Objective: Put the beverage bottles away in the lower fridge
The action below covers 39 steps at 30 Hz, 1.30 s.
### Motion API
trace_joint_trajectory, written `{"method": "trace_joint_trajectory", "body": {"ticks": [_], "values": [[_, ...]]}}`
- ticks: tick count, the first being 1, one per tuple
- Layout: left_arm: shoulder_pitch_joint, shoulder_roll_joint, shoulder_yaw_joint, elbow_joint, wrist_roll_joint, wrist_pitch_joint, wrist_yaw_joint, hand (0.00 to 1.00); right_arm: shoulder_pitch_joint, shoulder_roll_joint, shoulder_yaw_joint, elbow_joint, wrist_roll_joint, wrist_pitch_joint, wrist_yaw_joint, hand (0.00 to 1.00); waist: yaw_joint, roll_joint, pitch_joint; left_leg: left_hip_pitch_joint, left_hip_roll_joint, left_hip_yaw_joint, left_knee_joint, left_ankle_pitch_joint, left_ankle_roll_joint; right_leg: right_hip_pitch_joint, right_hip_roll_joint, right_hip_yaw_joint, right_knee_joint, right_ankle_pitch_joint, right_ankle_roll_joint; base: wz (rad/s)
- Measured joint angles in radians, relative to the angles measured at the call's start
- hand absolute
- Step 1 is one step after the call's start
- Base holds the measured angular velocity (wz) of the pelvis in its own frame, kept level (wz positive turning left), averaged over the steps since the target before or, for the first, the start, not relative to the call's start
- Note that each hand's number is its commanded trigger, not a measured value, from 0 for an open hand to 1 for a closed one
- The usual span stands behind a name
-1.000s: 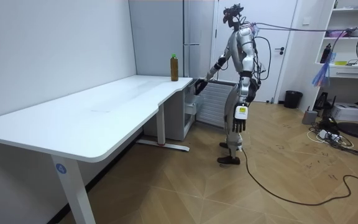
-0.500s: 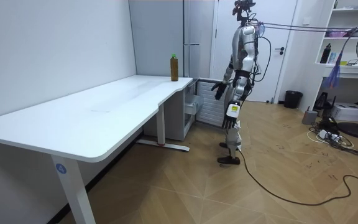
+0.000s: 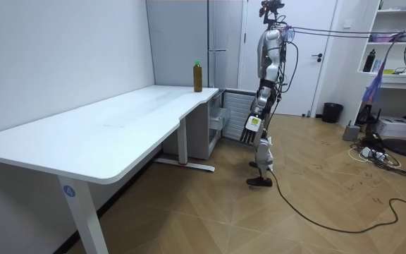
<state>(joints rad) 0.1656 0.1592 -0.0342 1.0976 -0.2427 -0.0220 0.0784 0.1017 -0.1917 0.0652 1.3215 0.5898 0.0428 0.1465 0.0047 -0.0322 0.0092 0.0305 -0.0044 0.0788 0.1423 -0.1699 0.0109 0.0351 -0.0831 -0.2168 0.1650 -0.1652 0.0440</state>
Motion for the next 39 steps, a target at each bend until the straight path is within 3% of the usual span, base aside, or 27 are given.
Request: {"method": "trace_joint_trajectory", "body": {"ticks": [3,5,8,18,24,29,33,35,39], "values": [[0.0,-0.007,0.031,0.008,0.003,0.001,0.0,0.0,-0.004,0.003,-0.009,0.001,-0.027,0.0,0.0,0.0,-0.001,-0.001,0.0001,0.001,0.0,0.0,0.002,-0.001,0.0,0.007,0.0,0.0,0.0,0.0,0.0,0.0],[0.001,-0.012,0.046,0.021,0.011,0.005,0.008,0.0,-0.002,0.006,-0.011,0.002,-0.034,0.001,-0.001,0.0,-0.002,0.001,0.0068,0.017,0.001,-0.001,0.002,-0.005,-0.001,0.019,0.002,0.001,-0.005,0.0,0.0,0.0],[-0.002,-0.016,0.072,0.022,0.04,0.021,0.032,0.0,-0.002,0.006,-0.01,0.002,-0.053,0.002,0.009,0.0,0.0,0.001,0.0065,0.031,0.005,0.0,0.003,-0.014,-0.002,0.035,0.008,0.009,-0.012,0.0,0.0,-0.05],[-0.014,-0.021,0.115,0.014,0.058,0.039,0.14,0.0,-0.003,0.006,-0.013,0.0,-0.108,0.004,0.02,0.0,-0.002,-0.005,-0.0058,0.051,0.01,0.001,0.009,-0.019,-0.006,0.055,0.014,0.02,-0.015,-0.001,-0.003,-0.02],[-0.011,-0.035,0.19,-0.156,0.057,0.052,0.225,0.0,-0.003,0.009,-0.017,-0.001,-0.124,0.013,0.02,0.0,0.004,-0.009,-0.0057,0.068,0.012,0.003,0.012,-0.022,-0.007,0.071,0.015,0.022,-0.015,-0.001,-0.003,-0.01],[-0.031,-0.037,0.197,-0.246,0.055,0.009,0.342,0.0,-0.003,0.009,-0.02,-0.002,-0.127,0.012,0.018,0.0,0.003,0.001,-0.009,0.069,0.013,0.005,0.011,-0.022,-0.007,0.07,0.017,0.029,-0.015,-0.001,-0.003,-0.04],[-0.022,-0.037,0.203,-0.298,0.056,0.009,0.411,0.0,0.002,0.007,-0.024,-0.003,-0.129,0.011,0.019,0.0,0.003,0.004,-0.0102,0.071,0.014,0.004,0.011,-0.023,-0.008,0.072,0.019,0.036,-0.015,-0.001,-0.003,0.0],[-0.004,-0.037,0.229,-0.407,0.056,0.004,0.45,0.0,0.001,0.007,-0.044,-0.005,-0.153,0.009,0.02,0.0,0.009,0.006,-0.0091,0.078,0.016,0.005,0.008,-0.023,-0.008,0.074,0.021,0.04,-0.013,0.0,-0.004,0.0],[-0.002,-0.032,0.242,-0.482,0.057,-0.044,0.52,0.0,0.006,0.002,-0.05,-0.005,-0.168,-0.003,0.019,0.0,0.012,0.016,-0.0087,0.105,0.02,0.017,-0.002,-0.025,-0.011,0.093,0.024,0.044,-0.014,0.0,-0.004,-0.09]]}}
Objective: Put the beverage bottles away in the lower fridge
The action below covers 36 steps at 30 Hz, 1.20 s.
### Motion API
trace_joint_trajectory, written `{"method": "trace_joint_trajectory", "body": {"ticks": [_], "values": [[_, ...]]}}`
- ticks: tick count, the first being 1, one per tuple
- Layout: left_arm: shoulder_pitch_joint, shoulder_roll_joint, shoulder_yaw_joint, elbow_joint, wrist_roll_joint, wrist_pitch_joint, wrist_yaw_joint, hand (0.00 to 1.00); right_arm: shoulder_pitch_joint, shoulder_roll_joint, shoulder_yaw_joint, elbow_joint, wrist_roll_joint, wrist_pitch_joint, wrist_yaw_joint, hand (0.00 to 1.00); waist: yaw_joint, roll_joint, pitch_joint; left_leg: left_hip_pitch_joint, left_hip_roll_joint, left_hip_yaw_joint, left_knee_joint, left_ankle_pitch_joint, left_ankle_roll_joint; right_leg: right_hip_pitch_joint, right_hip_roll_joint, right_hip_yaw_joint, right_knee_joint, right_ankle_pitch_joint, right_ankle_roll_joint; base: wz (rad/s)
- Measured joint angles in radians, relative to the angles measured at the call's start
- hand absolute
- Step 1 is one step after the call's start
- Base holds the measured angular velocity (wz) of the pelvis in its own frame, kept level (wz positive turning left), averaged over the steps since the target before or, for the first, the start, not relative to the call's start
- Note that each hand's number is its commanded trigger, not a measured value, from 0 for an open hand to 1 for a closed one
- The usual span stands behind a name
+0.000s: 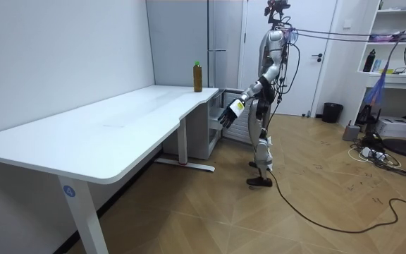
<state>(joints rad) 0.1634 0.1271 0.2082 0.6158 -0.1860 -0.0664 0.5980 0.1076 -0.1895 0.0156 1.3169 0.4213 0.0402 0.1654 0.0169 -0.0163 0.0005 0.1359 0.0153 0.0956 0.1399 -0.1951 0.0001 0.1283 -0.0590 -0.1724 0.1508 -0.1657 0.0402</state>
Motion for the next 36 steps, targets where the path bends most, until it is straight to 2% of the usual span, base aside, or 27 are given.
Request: {"method": "trace_joint_trajectory", "body": {"ticks": [4,7,9,13,20,30,36], "values": [[0.009,-0.001,0.006,-0.128,-0.001,-0.013,0.06,0.0,0.011,0.001,-0.012,-0.007,0.0,-0.009,0.0,0.0,-0.001,0.0,-0.0005,0.001,0.006,0.013,-0.002,-0.003,-0.004,-0.003,0.007,0.008,0.0,0.002,-0.004,-0.09],[0.009,-0.001,0.01,-0.208,-0.001,-0.049,0.104,0.0,0.012,0.003,-0.031,-0.008,0.0,-0.009,0.0,0.0,-0.008,0.003,-0.0014,0.006,0.008,0.014,-0.002,-0.003,-0.004,-0.003,0.008,0.008,0.0,0.003,-0.004,-0.04],[0.008,-0.001,0.02,-0.247,0.0,-0.06,0.128,0.0,0.015,0.003,-0.037,-0.011,0.0,-0.009,0.001,0.0,-0.009,0.005,-0.0024,0.01,0.009,0.016,-0.003,-0.003,-0.004,-0.002,0.009,0.009,0.001,0.003,-0.005,-0.07],[0.008,0.0,0.054,-0.354,0.002,-0.067,0.157,0.0,0.052,0.003,-0.038,-0.039,-0.003,-0.019,0.0,0.0,0.007,0.004,-0.0037,0.014,0.009,0.018,-0.004,-0.003,-0.005,-0.001,0.009,0.012,0.001,0.003,-0.005,-0.02],[0.007,0.001,0.088,-0.529,0.003,-0.07,0.186,0.0,0.05,0.003,-0.043,-0.045,-0.044,-0.019,-0.001,0.0,0.015,0.004,-0.0037,0.014,0.009,0.015,-0.004,-0.003,-0.005,0.002,0.009,0.009,-0.001,0.003,-0.005,0.0],[0.003,0.007,0.08,-0.728,0.007,-0.071,0.175,0.0,0.052,0.002,-0.037,-0.068,-0.043,-0.024,0.0,0.0,0.002,0.008,-0.0029,0.0,0.006,0.009,-0.002,-0.003,-0.005,0.002,0.01,0.016,-0.014,0.002,-0.007,0.0],[0.003,0.012,0.052,-0.787,0.007,-0.071,0.081,0.0,0.048,-0.001,-0.038,-0.063,-0.056,-0.04,-0.001,0.0,-0.01,0.013,0.0021,-0.008,0.006,0.002,0.001,-0.003,-0.005,-0.007,0.01,0.013,-0.017,0.002,-0.008,0.01]]}}
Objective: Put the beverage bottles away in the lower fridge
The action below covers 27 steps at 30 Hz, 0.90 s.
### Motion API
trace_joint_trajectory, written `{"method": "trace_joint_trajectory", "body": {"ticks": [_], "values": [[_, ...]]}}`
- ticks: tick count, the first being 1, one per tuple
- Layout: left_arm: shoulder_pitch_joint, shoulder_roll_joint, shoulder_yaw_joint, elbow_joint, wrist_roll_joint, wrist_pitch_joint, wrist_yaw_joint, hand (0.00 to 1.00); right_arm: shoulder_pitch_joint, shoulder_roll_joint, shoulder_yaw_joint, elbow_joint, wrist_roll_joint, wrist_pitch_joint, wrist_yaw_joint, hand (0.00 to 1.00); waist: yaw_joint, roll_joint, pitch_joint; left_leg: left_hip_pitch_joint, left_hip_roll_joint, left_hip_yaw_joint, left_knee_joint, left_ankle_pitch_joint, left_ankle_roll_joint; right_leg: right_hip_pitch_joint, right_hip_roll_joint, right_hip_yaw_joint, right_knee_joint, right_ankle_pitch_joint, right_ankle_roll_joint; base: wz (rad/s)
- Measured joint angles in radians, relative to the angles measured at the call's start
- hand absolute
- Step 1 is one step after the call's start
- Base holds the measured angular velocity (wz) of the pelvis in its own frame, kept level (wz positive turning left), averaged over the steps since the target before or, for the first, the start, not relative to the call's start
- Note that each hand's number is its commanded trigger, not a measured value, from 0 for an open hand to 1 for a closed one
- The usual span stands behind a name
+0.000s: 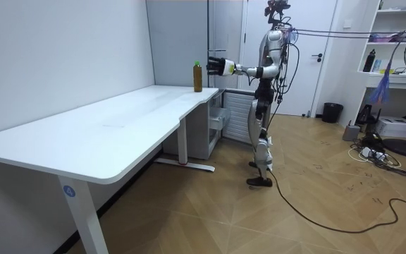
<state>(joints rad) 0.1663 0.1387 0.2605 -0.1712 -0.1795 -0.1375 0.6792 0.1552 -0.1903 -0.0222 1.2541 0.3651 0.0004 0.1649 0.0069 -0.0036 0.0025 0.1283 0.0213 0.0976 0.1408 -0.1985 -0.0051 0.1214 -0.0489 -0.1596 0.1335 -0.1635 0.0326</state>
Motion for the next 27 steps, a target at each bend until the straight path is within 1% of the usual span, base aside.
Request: {"method": "trace_joint_trajectory", "body": {"ticks": [3,6,8,10,12,14,18,20,21,23,24,26,27], "values": [[-0.009,0.0,-0.013,-0.002,0.0,0.001,-0.046,0.0,-0.004,0.0,0.0,0.002,-0.016,-0.001,-0.001,0.0,-0.003,0.0,0.002,-0.002,0.0,-0.001,0.002,0.0,-0.001,-0.002,0.0,0.007,-0.001,0.0,0.0,0.0],[-0.038,0.001,-0.025,-0.007,0.0,0.004,-0.084,0.0,-0.011,0.0,0.0,0.009,-0.019,0.0,-0.003,0.0,-0.004,0.0,0.002,-0.01,0.0,-0.003,0.004,-0.001,-0.001,-0.008,0.0,0.005,0.0,0.0,0.0,0.01],[-0.066,0.006,-0.051,-0.007,0.0,0.006,-0.115,0.0,-0.018,0.0,0.001,0.021,-0.018,0.001,-0.001,0.0,-0.007,-0.002,0.0027,-0.013,0.0,-0.008,0.005,-0.001,-0.001,-0.009,0.0,-0.004,0.001,0.0,0.0,0.06],[-0.073,0.007,-0.077,-0.005,-0.002,0.007,-0.149,0.0,-0.021,0.0,0.001,0.021,-0.018,0.001,0.001,0.0,-0.012,-0.003,0.0027,-0.013,0.0,-0.01,0.005,-0.001,-0.001,-0.007,0.0,-0.005,0.001,0.0,0.0,0.04],[-0.079,0.008,-0.101,-0.004,-0.002,0.014,-0.18,0.0,-0.032,-0.001,0.001,0.028,-0.019,0.002,0.004,0.0,-0.023,-0.003,0.0064,-0.013,0.0,-0.012,0.005,-0.001,-0.001,-0.007,0.0,-0.006,0.001,0.0,0.0,0.02],[-0.086,0.008,-0.119,-0.002,-0.003,0.036,-0.224,0.0,-0.041,-0.002,0.0,0.03,-0.021,0.005,0.013,0.0,-0.034,-0.004,0.0084,-0.015,0.0,-0.012,0.005,-0.001,-0.001,-0.009,0.0,-0.006,0.001,0.0,0.0,0.0],[-0.088,0.009,-0.14,0.008,-0.005,0.061,-0.283,0.0,-0.049,-0.002,0.0,0.03,-0.022,0.016,0.025,0.0,-0.052,-0.005,0.0092,-0.014,0.0,-0.012,0.004,-0.001,-0.001,-0.009,0.0,-0.006,0.0,0.0,0.0,0.0],[-0.088,0.009,-0.151,0.032,-0.005,0.092,-0.33,0.0,-0.055,-0.002,0.0,0.03,-0.026,0.024,0.029,0.0,-0.056,-0.006,0.009,-0.013,0.0,-0.011,0.004,-0.001,-0.001,-0.008,0.0,-0.005,0.0,0.0,0.0,0.0],[-0.089,0.009,-0.152,0.043,-0.005,0.098,-0.343,0.0,-0.055,-0.002,0.0,0.03,-0.026,0.025,0.029,0.0,-0.056,-0.006,0.0089,-0.012,0.0,-0.01,0.004,-0.001,-0.001,-0.007,0.0,-0.005,0.0,0.0,0.0,0.0],[-0.089,0.009,-0.153,0.078,-0.009,0.136,-0.381,0.0,-0.055,-0.002,-0.001,0.03,-0.026,0.036,0.029,0.0,-0.058,-0.006,0.0086,-0.011,0.001,-0.009,0.005,-0.001,-0.001,-0.007,0.001,-0.005,0.002,0.0,0.0,0.0],[-0.089,0.009,-0.153,0.084,-0.015,0.144,-0.387,0.0,-0.056,-0.002,-0.003,0.03,-0.026,0.04,0.029,0.0,-0.059,-0.006,0.0086,-0.011,0.001,-0.007,0.005,-0.001,-0.001,-0.008,0.001,-0.005,0.002,0.0,0.0,0.0],[-0.09,0.009,-0.152,0.096,-0.051,0.176,-0.411,0.0,-0.055,-0.002,-0.015,0.029,-0.026,0.047,0.03,0.0,-0.06,-0.006,0.0083,-0.01,0.002,-0.005,0.005,-0.002,-0.002,-0.008,0.002,-0.004,0.003,0.0,0.0,0.0],[-0.09,0.009,-0.152,0.097,-0.056,0.18,-0.416,0.0,-0.055,-0.002,-0.021,0.029,-0.026,0.05,0.03,0.0,-0.06,-0.006,0.0083,-0.009,0.002,-0.006,0.005,-0.002,-0.002,-0.008,0.002,-0.004,0.004,0.0,-0.001,0.0]]}}
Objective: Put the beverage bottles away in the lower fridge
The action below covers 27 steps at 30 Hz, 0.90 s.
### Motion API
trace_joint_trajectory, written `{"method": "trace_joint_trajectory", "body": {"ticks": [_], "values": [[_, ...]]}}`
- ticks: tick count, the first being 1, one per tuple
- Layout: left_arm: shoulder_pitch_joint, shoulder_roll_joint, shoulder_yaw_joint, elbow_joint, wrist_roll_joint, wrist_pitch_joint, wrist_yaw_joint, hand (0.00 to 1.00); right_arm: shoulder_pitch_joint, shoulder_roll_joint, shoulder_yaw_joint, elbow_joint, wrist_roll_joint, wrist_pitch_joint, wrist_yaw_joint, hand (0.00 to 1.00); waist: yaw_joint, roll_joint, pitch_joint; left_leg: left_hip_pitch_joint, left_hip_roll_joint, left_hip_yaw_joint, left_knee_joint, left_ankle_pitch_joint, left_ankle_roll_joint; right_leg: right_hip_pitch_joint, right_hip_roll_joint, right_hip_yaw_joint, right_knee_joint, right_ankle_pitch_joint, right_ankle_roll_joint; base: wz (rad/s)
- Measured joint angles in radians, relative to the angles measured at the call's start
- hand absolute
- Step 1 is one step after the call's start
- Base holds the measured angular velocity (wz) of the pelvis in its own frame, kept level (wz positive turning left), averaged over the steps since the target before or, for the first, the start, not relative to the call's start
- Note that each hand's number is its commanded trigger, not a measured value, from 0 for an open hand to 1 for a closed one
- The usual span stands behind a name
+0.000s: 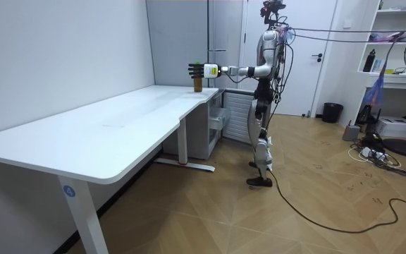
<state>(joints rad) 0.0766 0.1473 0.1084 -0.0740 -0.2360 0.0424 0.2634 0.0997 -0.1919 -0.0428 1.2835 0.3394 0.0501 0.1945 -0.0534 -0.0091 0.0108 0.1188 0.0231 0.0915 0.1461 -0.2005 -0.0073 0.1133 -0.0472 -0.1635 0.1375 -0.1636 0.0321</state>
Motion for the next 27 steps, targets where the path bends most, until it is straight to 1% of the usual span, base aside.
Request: {"method": "trace_joint_trajectory", "body": {"ticks": [3,4,5,6,7,8,11,16,22,27], "values": [[-0.02,0.001,0.001,0.047,-0.001,0.006,-0.03,0.0,0.001,0.001,-0.027,-0.001,-0.019,0.016,-0.001,0.0,0.0,0.004,0.0004,0.008,0.0,0.001,-0.001,0.0,0.0,0.007,0.001,0.002,0.001,0.0,0.0,-0.01],[-0.034,0.001,0.005,0.068,0.0,0.02,-0.039,0.0,0.0,0.0,-0.04,-0.002,-0.035,0.016,-0.003,0.0,0.0,0.006,-0.0007,0.012,0.001,0.002,-0.001,0.0,0.0,0.009,0.002,0.007,0.003,0.0,-0.001,-0.09],[-0.043,0.005,0.009,0.079,0.0,0.027,-0.042,0.0,-0.002,0.0,-0.05,-0.007,-0.058,0.016,-0.006,0.0,0.0,0.01,-0.0008,0.014,0.002,0.006,-0.001,-0.001,-0.001,0.008,0.004,0.016,0.005,0.001,-0.002,-0.12],[-0.048,0.008,0.01,0.081,0.0,0.027,-0.043,0.0,-0.002,0.0,-0.054,-0.01,-0.071,0.015,-0.007,0.0,0.0,0.011,-0.0005,0.014,0.003,0.009,-0.001,-0.001,-0.001,0.009,0.004,0.02,0.007,0.001,-0.002,-0.14],[-0.06,0.014,0.012,0.087,0.0,0.027,-0.052,0.0,-0.002,0.0,-0.061,-0.013,-0.085,0.013,-0.01,0.0,0.0,0.016,0.0016,0.015,0.004,0.014,-0.001,-0.001,-0.001,0.007,0.005,0.025,0.013,0.001,-0.002,-0.09],[-0.074,0.024,0.013,0.099,0.0,0.027,-0.061,0.0,-0.001,0.0,-0.069,-0.013,-0.099,0.011,-0.01,0.0,-0.002,0.018,0.0018,0.016,0.004,0.015,0.0,-0.001,-0.001,0.007,0.005,0.025,0.014,0.002,-0.002,-0.08],[-0.101,0.031,0.027,0.108,-0.002,0.027,-0.074,0.0,0.0,-0.001,-0.082,-0.021,-0.106,0.005,-0.01,0.0,-0.014,0.024,0.0016,0.016,0.004,0.016,0.002,-0.001,-0.001,0.007,0.005,0.027,0.015,0.002,-0.003,0.0],[-0.111,0.031,0.04,0.115,-0.009,0.027,-0.079,0.0,0.002,-0.001,-0.096,-0.033,-0.113,0.005,-0.011,0.0,-0.033,0.03,-0.0002,0.017,0.005,0.018,0.003,-0.001,-0.001,0.007,0.006,0.032,0.017,0.002,-0.003,0.0],[-0.127,0.031,0.04,0.188,-0.009,0.028,-0.075,0.0,0.006,-0.001,-0.094,-0.041,-0.113,0.006,-0.011,0.0,-0.046,0.031,-0.0003,0.014,0.005,0.025,0.004,-0.001,-0.001,0.008,0.006,0.034,0.018,0.002,-0.003,0.0],[-0.13,0.031,0.039,0.197,-0.05,0.027,-0.069,0.0,0.012,0.0,-0.094,-0.043,-0.113,0.006,-0.02,0.0,-0.052,0.03,-0.0001,0.018,0.005,0.026,0.004,-0.001,-0.001,0.007,0.006,0.036,0.019,0.002,-0.003,0.0]]}}
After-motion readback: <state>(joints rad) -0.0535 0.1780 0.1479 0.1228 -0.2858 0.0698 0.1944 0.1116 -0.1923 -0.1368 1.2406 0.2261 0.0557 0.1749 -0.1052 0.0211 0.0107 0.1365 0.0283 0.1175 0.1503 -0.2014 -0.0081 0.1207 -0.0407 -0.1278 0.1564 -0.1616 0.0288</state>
